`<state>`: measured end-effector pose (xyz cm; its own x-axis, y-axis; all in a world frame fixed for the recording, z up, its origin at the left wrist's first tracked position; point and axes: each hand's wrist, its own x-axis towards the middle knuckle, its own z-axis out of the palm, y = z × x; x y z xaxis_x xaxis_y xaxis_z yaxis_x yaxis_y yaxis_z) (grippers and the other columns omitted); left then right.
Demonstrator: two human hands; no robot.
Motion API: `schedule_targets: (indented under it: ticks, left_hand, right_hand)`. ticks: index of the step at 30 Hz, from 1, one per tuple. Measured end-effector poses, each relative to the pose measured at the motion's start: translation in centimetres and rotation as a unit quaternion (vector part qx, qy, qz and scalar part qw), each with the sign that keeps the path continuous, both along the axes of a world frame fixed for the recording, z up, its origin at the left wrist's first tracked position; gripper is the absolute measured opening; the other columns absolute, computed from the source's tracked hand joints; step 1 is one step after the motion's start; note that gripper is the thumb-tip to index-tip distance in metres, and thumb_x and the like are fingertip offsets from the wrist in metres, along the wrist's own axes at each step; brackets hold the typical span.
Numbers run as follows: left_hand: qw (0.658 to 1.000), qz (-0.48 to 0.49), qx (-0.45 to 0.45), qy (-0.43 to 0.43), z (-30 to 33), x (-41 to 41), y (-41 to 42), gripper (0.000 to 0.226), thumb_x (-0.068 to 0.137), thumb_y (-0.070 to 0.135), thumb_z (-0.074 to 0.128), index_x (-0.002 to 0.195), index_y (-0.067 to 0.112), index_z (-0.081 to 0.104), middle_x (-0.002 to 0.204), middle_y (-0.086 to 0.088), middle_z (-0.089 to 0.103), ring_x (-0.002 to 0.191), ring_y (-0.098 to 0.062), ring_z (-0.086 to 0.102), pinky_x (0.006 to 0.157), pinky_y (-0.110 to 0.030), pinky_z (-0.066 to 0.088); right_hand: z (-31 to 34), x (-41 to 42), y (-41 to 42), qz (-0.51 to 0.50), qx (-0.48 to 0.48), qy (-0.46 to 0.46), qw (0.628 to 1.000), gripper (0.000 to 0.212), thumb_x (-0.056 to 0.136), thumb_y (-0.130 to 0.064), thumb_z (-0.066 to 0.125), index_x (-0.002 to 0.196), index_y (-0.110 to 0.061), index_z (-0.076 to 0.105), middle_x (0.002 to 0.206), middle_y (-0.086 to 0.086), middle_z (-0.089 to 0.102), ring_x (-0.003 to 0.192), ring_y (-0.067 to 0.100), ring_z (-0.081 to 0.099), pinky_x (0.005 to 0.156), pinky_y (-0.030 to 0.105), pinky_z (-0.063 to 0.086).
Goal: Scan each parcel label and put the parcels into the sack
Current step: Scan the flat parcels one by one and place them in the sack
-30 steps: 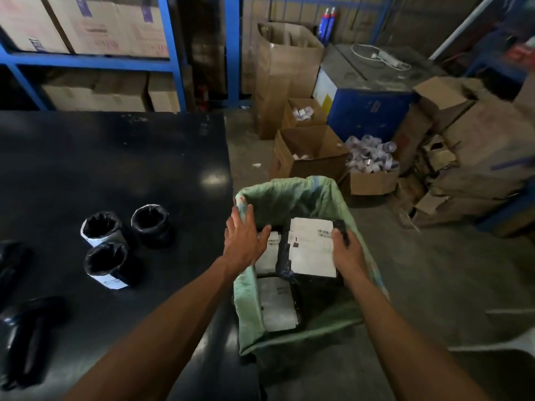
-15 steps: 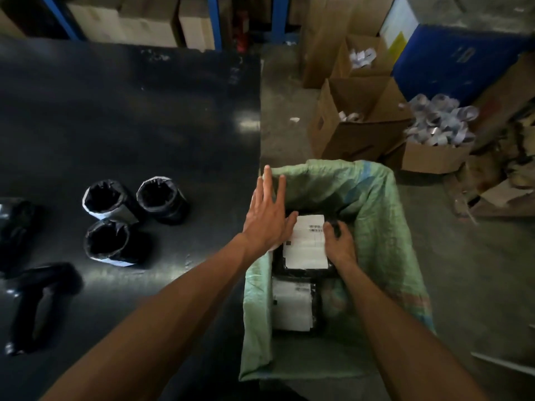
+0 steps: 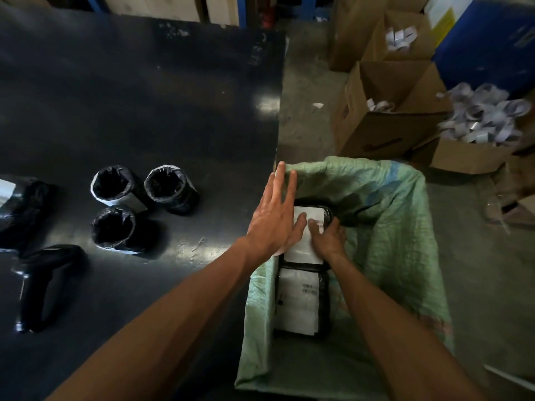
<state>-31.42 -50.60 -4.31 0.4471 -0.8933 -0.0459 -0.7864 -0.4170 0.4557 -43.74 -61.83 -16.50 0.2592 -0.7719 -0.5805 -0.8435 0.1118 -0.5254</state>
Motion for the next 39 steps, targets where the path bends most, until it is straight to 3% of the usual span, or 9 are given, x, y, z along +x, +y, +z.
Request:
schedule_targets:
  ticks: [6, 11, 16, 21, 22, 24, 30, 35, 39]
  left_hand:
    - [1.000, 0.006, -0.003, 0.011, -0.1, 0.2, 0.1, 0.086, 0.098, 0.047, 0.045, 0.160, 0.011, -0.004, 0.164, -0.008, -0.022, 0.153, -0.031, -0.005, 0.117, -0.043, 0.031]
    - [1.000, 0.003, 0.005, 0.011, -0.2, 0.3, 0.1, 0.087, 0.097, 0.045, 0.047, 0.160, 0.012, -0.005, 0.165, -0.007, -0.020, 0.153, -0.031, -0.006, 0.117, -0.043, 0.029]
    - [1.000, 0.002, 0.012, -0.005, -0.8, 1.0, 0.4, 0.087, 0.097, 0.045, 0.047, 0.160, 0.013, -0.005, 0.166, -0.009, -0.016, 0.153, -0.033, -0.004, 0.120, -0.042, 0.021]
    - [0.999, 0.017, 0.036, 0.017, -1.0, 1.6, 0.0, 0.088, 0.098, 0.048, 0.047, 0.159, 0.011, -0.003, 0.165, -0.013, -0.016, 0.153, -0.035, -0.005, 0.124, -0.044, 0.016]
    - [1.000, -0.004, -0.008, -0.005, 1.4, 0.5, 2.1, 0.087, 0.098, 0.049, 0.046, 0.159, 0.010, -0.002, 0.165, -0.013, -0.015, 0.153, -0.036, -0.004, 0.124, -0.047, 0.016]
    - [0.997, -0.046, -0.063, -0.006, 3.9, -0.7, 3.1, 0.082, 0.099, 0.050, 0.044, 0.160, 0.011, 0.003, 0.166, -0.011, -0.015, 0.152, -0.035, 0.000, 0.123, -0.049, 0.018]
    - [0.995, 0.089, -0.039, 0.038, 1.0, -0.6, 4.2, 0.078, 0.098, 0.061, 0.012, 0.157, 0.011, 0.021, 0.162, -0.021, 0.016, 0.145, -0.041, 0.026, 0.117, -0.049, 0.029]
    - [0.995, 0.103, 0.003, 0.010, 1.2, 1.5, 7.9, 0.061, 0.101, 0.050, 0.024, 0.142, 0.010, 0.044, 0.138, -0.016, 0.048, 0.124, -0.034, 0.047, 0.103, -0.047, 0.041]
    - [0.992, 0.119, -0.023, -0.035, 2.3, 2.5, 10.6, 0.067, 0.095, 0.053, 0.022, 0.130, 0.007, 0.056, 0.118, -0.019, 0.059, 0.106, -0.041, 0.058, 0.088, -0.049, 0.051]
  right_hand:
    - [0.1, -0.9, 3.9, 0.236, -0.137, 0.041, 0.961, 0.116, 0.077, -0.079, 0.060, 0.161, -0.038, -0.009, 0.168, 0.011, -0.020, 0.155, 0.037, -0.012, 0.123, 0.058, 0.005]
    - [-0.5, -0.6, 5.4, 0.341, -0.142, 0.110, 0.923, 0.100, 0.073, -0.089, 0.021, 0.128, -0.052, -0.054, 0.165, 0.014, -0.033, 0.149, 0.051, -0.027, 0.116, 0.075, -0.001]
    - [0.2, 1.2, 4.6, 0.364, -0.091, 0.136, 0.917, 0.105, 0.087, -0.081, 0.044, 0.126, -0.047, -0.048, 0.159, 0.012, -0.044, 0.146, 0.051, -0.034, 0.116, 0.075, -0.004]
    - [0.6, 2.3, 3.9, 0.371, 0.001, 0.158, 0.915, 0.110, 0.083, -0.082, 0.048, 0.151, -0.047, -0.031, 0.156, 0.007, -0.050, 0.144, 0.047, -0.039, 0.116, 0.071, -0.010]
    - [3.3, 1.1, 5.1, 0.347, -0.031, 0.148, 0.926, 0.108, 0.083, -0.081, 0.050, 0.154, -0.048, -0.025, 0.156, 0.005, -0.049, 0.145, 0.046, -0.039, 0.117, 0.070, -0.010]
    - [5.9, 0.1, 5.1, 0.324, -0.044, 0.133, 0.936, 0.102, 0.087, -0.075, 0.054, 0.158, -0.049, -0.013, 0.162, 0.002, -0.042, 0.150, 0.043, -0.032, 0.120, 0.066, -0.008]
    - [5.5, -2.3, 3.7, 0.282, -0.056, 0.146, 0.946, 0.081, 0.098, -0.063, 0.046, 0.164, -0.030, 0.012, 0.172, 0.011, 0.006, 0.157, 0.041, 0.000, 0.127, 0.051, 0.007]
    - [8.9, -3.8, 3.2, 0.213, -0.139, 0.091, 0.963, 0.055, 0.100, -0.048, 0.054, 0.144, -0.015, 0.049, 0.142, 0.019, 0.055, 0.131, 0.040, 0.051, 0.110, 0.044, 0.042]
    - [13.5, -3.9, 4.4, 0.174, -0.213, 0.023, 0.961, 0.040, 0.099, -0.047, 0.056, 0.127, -0.018, 0.057, 0.124, 0.010, 0.062, 0.116, 0.030, 0.059, 0.099, 0.045, 0.050]
